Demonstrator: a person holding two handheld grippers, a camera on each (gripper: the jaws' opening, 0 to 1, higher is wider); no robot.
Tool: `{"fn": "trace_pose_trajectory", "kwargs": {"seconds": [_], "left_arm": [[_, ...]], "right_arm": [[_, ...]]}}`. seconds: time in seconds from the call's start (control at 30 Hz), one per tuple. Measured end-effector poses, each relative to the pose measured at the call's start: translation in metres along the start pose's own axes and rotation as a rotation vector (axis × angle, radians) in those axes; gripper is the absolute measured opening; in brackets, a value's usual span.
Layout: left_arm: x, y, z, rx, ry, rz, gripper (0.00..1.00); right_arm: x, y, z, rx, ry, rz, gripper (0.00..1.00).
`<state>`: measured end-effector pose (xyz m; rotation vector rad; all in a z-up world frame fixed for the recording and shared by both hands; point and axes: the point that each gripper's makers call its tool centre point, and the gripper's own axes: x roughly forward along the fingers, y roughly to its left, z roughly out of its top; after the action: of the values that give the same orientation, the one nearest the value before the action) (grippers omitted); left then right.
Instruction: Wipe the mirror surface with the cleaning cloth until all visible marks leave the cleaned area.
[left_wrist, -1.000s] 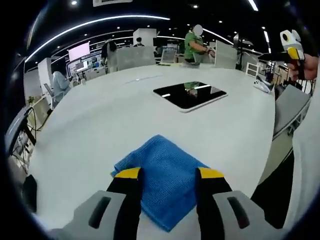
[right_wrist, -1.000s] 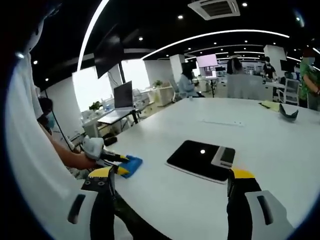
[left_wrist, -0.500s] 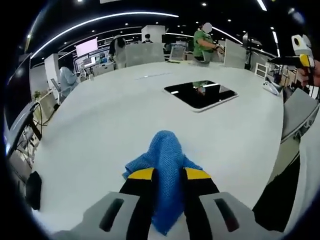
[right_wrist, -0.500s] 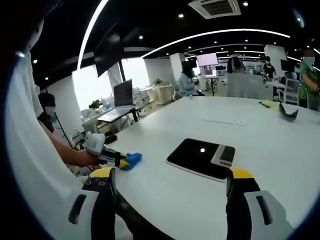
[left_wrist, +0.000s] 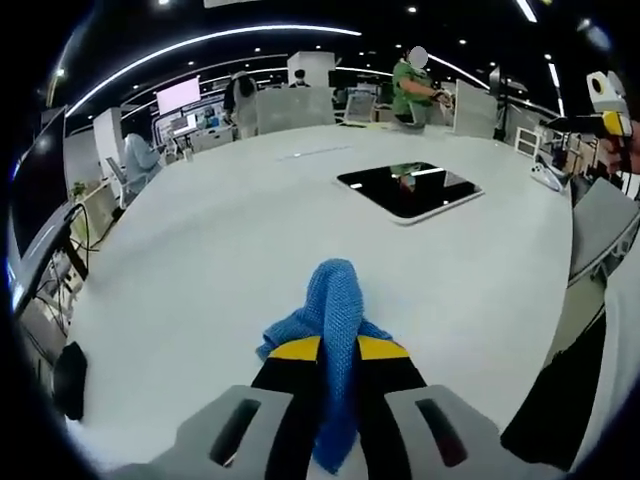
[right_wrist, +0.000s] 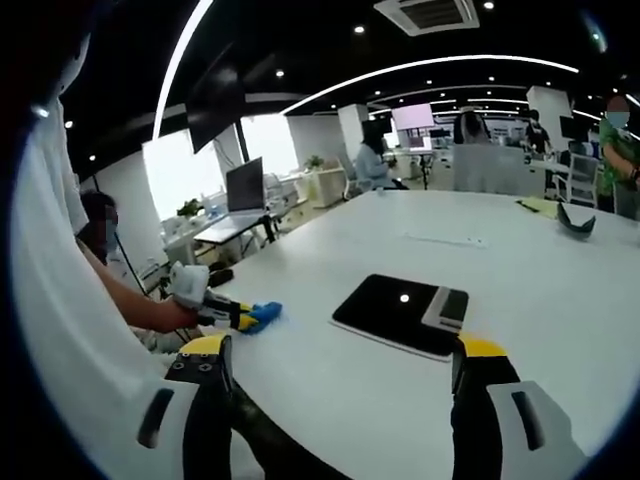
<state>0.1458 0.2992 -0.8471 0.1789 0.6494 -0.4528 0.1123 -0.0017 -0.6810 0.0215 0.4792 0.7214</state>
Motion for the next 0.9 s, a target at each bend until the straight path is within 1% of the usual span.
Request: {"fn": "trace_pose_trajectory", "kwargs": {"seconds": [0.3,0.37,0.53,0.67,0.8,0.87,0.9], "left_arm": [[0.0005,-0.0008,0.0011,0.031,0.015,0.014,0.07],[0.0008,-0.0011,0.0009,0.051,0.018,0.015,0.07],[0.0007,-0.0022,0.002,0.071,0.037,0.017,0.07],[0.0017,-0.0014,0.0009,0.073,0.049,0.025,0.06],[0.0015,-0.0015,0.0014,0.069,0.063,0.028,0.06],[0.0022,-0.0016,0.0016,0.079,0.073,0.029,0.06],[0.0023,-0.0022,0.0026,0.113,0.081,0.031,0.06]], "right_arm": [[0.0024,0.0005,0.0012,-0.003,-0.004,0.011,0.9],[0.0029,0.0004,0.0009,-0.003,-0.003,0.014,0.9],[0.0045,-0.0013,-0.0025,0.006,-0.001,0.014,0.89],[0.0046,-0.0018,-0.0035,0.009,-0.008,0.014,0.89],[0.0056,-0.0034,-0.0005,0.011,-0.021,0.02,0.89],[0.006,-0.0056,0.0008,0.015,-0.027,0.021,0.89],[0.0062,-0.0067,0.0012,0.018,-0.031,0.022,0.89]]}}
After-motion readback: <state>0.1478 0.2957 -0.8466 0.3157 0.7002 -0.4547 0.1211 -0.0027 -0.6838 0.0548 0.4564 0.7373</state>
